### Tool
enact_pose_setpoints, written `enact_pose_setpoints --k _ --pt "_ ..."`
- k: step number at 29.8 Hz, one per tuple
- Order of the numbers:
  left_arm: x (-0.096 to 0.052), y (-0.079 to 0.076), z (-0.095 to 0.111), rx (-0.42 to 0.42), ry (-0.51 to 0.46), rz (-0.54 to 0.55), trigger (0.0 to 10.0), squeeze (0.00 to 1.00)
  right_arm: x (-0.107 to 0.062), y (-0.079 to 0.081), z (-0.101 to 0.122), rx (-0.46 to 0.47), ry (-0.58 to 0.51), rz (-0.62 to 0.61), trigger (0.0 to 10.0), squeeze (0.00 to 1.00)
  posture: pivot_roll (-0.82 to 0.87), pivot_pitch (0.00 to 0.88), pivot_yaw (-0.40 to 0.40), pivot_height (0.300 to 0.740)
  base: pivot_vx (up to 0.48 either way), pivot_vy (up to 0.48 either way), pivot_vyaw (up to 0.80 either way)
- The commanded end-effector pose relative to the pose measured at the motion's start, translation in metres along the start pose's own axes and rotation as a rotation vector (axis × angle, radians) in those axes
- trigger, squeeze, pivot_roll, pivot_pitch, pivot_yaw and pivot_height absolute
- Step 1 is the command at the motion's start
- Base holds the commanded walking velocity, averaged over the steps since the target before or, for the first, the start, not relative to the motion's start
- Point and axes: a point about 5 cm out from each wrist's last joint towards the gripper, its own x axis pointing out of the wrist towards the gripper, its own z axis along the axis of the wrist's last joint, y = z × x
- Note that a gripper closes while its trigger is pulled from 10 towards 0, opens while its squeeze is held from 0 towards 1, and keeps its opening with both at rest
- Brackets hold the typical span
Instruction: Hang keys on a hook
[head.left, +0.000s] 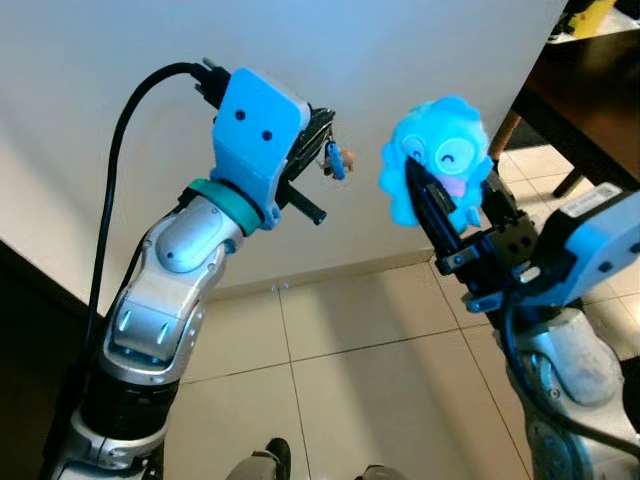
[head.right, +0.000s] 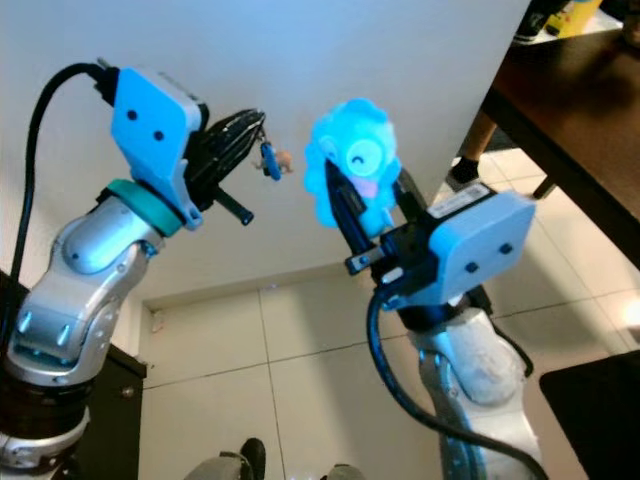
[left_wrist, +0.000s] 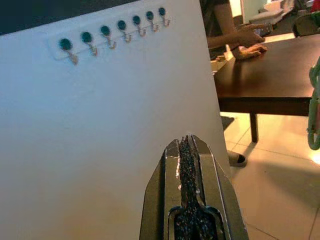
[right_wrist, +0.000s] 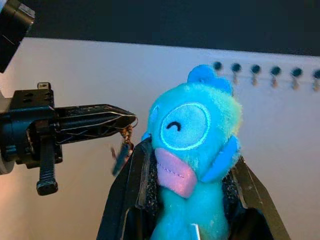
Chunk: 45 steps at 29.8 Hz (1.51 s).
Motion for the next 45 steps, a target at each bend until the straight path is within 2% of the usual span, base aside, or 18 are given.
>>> enact_pose_setpoints --k 1,6,20,28,38,41,45 --pt "0.001 0.000 0.000 0.011 -0.011 0.002 10.0 0.00 -0.002 -0.001 0.000 0.000 -0.009 -0.008 10.0 0.00 -0.12 0.069 0.128 0.740 0.390 0.000 0.00" --pt "0.004 0.003 -0.001 0.016 -0.024 0.029 10.0 0.00 0.005 -0.003 -0.006 0.002 -0.012 0.001 10.0 0.00 -0.12 0.039 0.105 0.740 0.405 0.000 0.00" --pt "0.014 0.001 0.011 0.008 -0.095 0.028 10.0 0.00 0.008 -0.005 -0.008 0.009 -0.015 0.003 10.0 0.00 -0.12 0.020 0.092 0.740 0.414 0.000 0.00" --pt "0.026 -0.001 0.027 -0.006 -0.172 0.029 10.0 0.00 -0.002 -0.004 -0.027 0.037 0.048 -0.021 10.0 0.00 -0.12 0.028 0.089 0.740 0.415 0.000 0.00" --pt "0.028 0.000 0.034 -0.020 -0.198 0.025 10.0 0.00 -0.012 -0.003 -0.040 0.050 0.102 -0.028 10.0 0.00 -0.11 0.039 0.085 0.740 0.414 0.000 0.00" --pt "0.027 -0.002 0.033 -0.043 -0.197 -0.003 10.0 0.00 -0.017 -0.002 -0.046 0.051 0.126 -0.035 10.0 0.00 -0.11 0.046 0.083 0.740 0.414 0.000 0.00" --pt "0.016 -0.012 0.036 -0.181 -0.220 -0.169 10.0 0.00 -0.028 -0.004 -0.053 -0.023 0.147 -0.077 10.0 0.00 -0.10 0.057 0.075 0.740 0.382 0.000 0.00"
